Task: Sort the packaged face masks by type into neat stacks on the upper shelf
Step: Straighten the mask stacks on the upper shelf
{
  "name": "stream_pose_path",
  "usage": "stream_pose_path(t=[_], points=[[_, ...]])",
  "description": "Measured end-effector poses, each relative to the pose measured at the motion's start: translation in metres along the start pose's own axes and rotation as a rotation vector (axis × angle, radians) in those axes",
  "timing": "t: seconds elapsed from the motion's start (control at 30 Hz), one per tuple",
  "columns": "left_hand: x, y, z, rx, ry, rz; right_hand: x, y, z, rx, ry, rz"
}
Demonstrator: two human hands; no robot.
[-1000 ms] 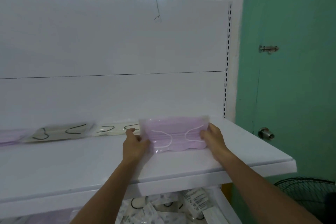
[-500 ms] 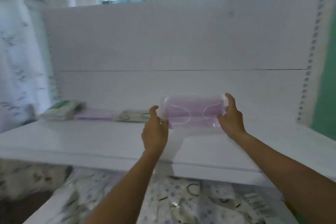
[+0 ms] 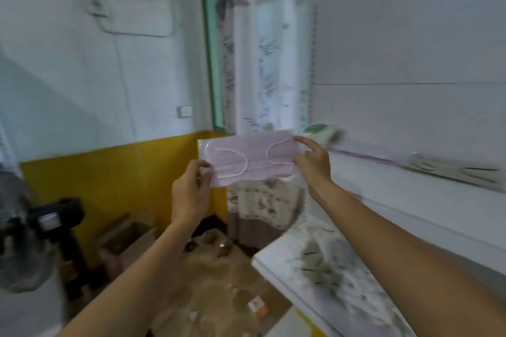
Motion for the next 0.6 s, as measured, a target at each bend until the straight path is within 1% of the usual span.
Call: stream_pose_path(t=[0.07, 0.1, 0.17, 0.23, 0.3, 0.43, 0.6], points=[[0.033, -0.034, -0.016, -0.050, -0.027, -0.043, -0.010, 0.057, 0.003, 0.101, 0.145, -0.201], [0.047, -0.047, -0.023, -0.075, -0.039, -0.058, -0.011, 0.081, 0.007, 0.151, 0.179, -0.249], [0.071, -0.066, -0.035, -0.121, -0.051, -0.072, -0.010, 0.117, 0.014, 0.271, 0.165, -0.219], [0.089, -0.068, -0.046, -0.135, -0.050, -0.075, -0.013, 0.138, 0.014, 0.334, 0.104, -0.096], [0.103, -0.059, -0.056, -0.141, -0.061, -0.071, -0.019, 0.146, 0.004, 0.322, 0.036, 0.017], [0.107, -0.013, -0.082, -0.137, -0.064, -0.037, -0.022, 0.136, -0.038, 0.209, -0.077, 0.156], [0.085, 0.065, -0.125, -0.073, -0.067, 0.080, -0.023, 0.093, -0.105, 0.055, -0.131, 0.161]])
Point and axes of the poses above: each hand's wrist, its own z-axis away from the middle knuckle, its own y-axis out of the palm, x = y × z, the point moved 7 cm from there along -z, towards the middle knuckle, and after that the axes turned 3 degrees about -x, right-handed, at the moved point
